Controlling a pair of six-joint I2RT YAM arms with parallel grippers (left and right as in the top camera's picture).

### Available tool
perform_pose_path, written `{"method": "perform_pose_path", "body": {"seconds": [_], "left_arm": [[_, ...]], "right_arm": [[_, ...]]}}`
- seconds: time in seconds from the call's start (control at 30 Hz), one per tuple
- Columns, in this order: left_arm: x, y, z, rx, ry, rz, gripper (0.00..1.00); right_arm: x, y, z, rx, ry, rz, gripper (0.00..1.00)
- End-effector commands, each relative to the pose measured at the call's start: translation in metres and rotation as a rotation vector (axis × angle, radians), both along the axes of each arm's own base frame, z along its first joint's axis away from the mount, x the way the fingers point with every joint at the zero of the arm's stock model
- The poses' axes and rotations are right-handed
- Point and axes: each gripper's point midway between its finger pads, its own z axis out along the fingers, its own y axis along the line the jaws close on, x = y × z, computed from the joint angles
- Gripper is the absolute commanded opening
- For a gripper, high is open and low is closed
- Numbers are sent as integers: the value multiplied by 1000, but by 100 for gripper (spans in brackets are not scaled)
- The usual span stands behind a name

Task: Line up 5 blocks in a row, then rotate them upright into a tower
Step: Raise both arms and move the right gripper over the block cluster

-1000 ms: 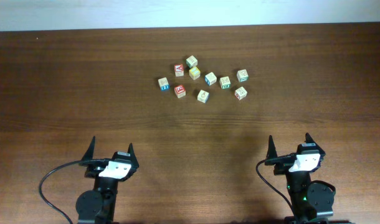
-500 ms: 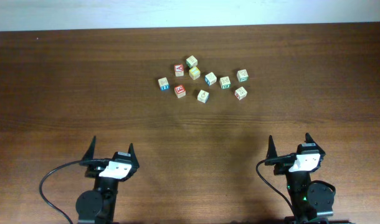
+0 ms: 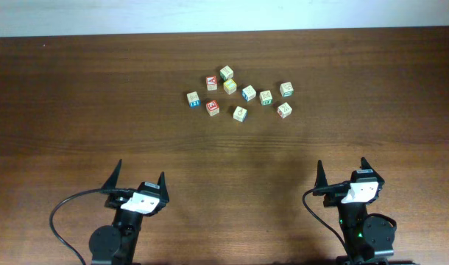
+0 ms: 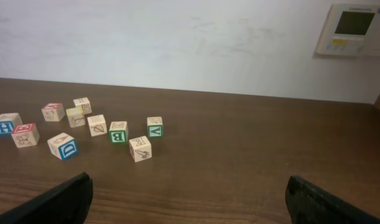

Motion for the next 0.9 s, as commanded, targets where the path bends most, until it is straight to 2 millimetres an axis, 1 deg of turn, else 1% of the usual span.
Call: {"method": "perform_pose_path", "body": {"seconds": [0.0, 0.1, 0.2, 0.33, 0.4, 0.43, 0.53, 0.6, 0.73, 0.87], "left_arm": [[-3, -7, 22, -10, -32, -42, 99], [-3, -8, 28, -10, -10, -50, 99], [1, -9, 28, -8, 23, -50, 99], [10, -9, 34, -7, 41, -50, 99], [15, -9, 37, -7, 51, -50, 99], [19, -10, 40, -7, 69, -54, 99], [24, -19, 47, -11, 113, -101, 99], [30, -26, 53, -16, 168, -139, 99], [48, -29, 65, -20, 284, -152, 99], [67, -32, 76, -24, 400, -161, 99]], "right_arm": [[-2, -1, 18, 2, -38, -9, 98], [-4, -1, 30, 3, -61, -9, 98], [-5, -1, 39, 4, -75, -9, 98], [-5, -1, 42, 4, -76, -7, 98], [-5, 2, 44, 4, -76, 11, 98], [-5, 7, 47, 5, -76, 39, 98], [-4, 13, 52, 5, -60, 74, 98], [0, 17, 57, 6, -30, 98, 98], [12, 27, 70, 10, 44, 148, 98], [36, 32, 82, 17, 211, 170, 98]]}}
